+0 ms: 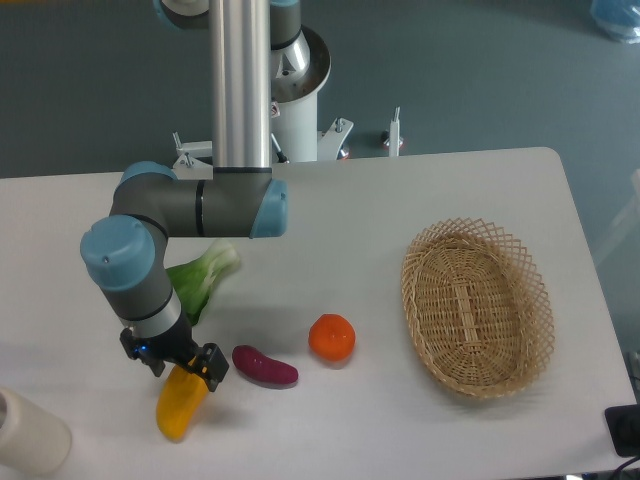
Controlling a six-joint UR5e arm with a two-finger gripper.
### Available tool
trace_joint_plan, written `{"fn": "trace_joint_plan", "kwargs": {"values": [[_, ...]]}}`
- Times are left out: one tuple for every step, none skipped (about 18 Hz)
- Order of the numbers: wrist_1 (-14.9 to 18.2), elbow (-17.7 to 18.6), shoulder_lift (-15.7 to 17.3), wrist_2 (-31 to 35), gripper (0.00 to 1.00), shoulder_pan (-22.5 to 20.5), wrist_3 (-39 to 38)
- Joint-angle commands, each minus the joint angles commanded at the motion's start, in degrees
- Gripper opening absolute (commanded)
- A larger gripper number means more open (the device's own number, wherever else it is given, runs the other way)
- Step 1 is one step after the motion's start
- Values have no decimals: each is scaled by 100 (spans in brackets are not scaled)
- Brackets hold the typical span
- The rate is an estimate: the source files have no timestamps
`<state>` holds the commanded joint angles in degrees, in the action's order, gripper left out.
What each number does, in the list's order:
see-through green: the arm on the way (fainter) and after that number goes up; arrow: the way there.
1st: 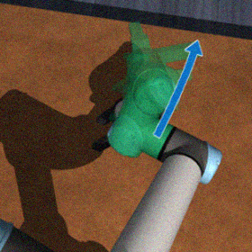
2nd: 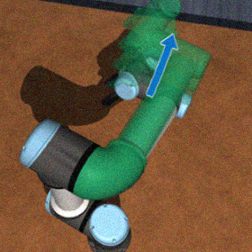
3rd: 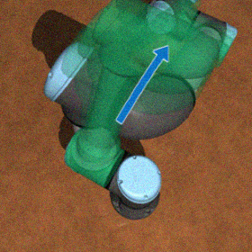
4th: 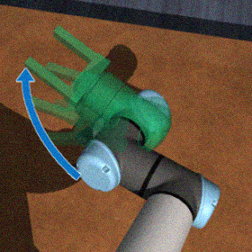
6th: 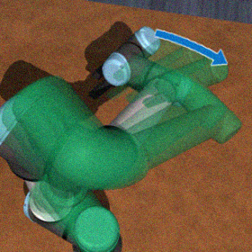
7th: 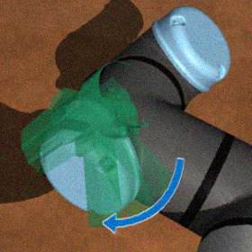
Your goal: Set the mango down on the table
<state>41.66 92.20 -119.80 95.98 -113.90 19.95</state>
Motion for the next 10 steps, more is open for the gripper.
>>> {"fn": "trace_joint_plan", "kwargs": {"values": [[0, -9, 27, -9, 100, -26, 0], [0, 0, 114, -52, 100, -96, 0], [0, -17, 132, -79, 100, -114, 0], [0, -44, 132, -79, 100, -132, 0], [9, 0, 150, -79, 100, -150, 0], [17, 17, 185, -79, 100, -167, 9], [18, 26, 194, -79, 100, -176, 9], [18, 35, 229, -79, 100, -176, 9], [26, 35, 229, -70, 100, -176, 0], [26, 44, 238, -62, 100, -176, 0]]}}
